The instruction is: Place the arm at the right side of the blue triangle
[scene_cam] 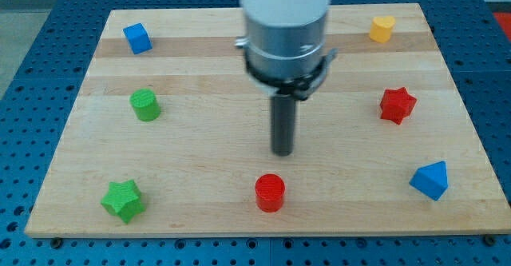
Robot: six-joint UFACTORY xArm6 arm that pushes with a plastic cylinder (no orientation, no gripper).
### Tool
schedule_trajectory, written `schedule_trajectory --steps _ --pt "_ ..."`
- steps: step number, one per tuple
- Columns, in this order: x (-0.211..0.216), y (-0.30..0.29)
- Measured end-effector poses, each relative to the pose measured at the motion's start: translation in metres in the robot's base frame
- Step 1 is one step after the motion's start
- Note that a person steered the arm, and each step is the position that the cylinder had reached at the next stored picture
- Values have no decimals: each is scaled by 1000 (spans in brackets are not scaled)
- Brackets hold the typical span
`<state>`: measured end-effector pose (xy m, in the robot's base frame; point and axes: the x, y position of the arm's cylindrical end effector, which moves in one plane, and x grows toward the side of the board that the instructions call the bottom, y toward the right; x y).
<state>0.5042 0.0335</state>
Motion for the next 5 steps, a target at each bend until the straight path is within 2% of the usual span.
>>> schedule_trajectory --steps 2,3,5 --pt "-1 154" --pt "-1 166" --pt "29 202"
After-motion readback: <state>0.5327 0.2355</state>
